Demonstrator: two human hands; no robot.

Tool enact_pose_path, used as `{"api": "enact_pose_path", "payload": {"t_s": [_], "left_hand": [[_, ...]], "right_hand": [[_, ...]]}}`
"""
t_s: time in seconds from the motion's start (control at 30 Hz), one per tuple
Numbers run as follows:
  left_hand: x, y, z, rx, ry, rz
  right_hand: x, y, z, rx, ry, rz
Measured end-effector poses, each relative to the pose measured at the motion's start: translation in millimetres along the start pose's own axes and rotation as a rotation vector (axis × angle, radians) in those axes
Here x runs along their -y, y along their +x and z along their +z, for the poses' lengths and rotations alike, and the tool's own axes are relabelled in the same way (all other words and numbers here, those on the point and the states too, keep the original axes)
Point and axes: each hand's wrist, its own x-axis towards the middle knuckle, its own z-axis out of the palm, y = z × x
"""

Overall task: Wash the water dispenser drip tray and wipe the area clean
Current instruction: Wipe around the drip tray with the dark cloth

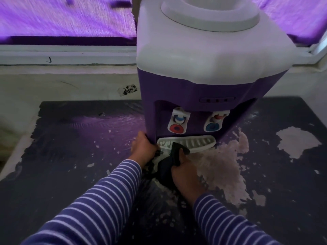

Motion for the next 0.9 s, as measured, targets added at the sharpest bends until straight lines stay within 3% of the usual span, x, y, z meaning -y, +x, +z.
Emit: {"api": "enact_pose_path", "payload": {"t_s": [0.13,0.33,0.47,0.73,0.9], "left_hand": [[-1.4,1.6,-0.2,0.005,0.031,-0.015],[-3.3,1.9,-1.0,-0.002,0.053,-0.028],[-4.0,-0.4,-0.1,-0.013,0.04,-0.031],[-7.3,-4.0,5.0,-0.082,0.054,-0.077],[-7.0,-4.1,6.7,-0.093,0.022,-0.088]], "right_hand": [[9.2,-6.9,15.4,0.055,-0.291,-0.141],[19.3,-2.8,23.7,0.063,-0.619,-0.204],[24.1,0.5,24.2,0.073,-0.617,-0.276],[16.6,10.9,10.3,0.169,-0.589,-0.24],[-10.2,11.1,-10.0,0.14,-0.627,-0.235]]}}
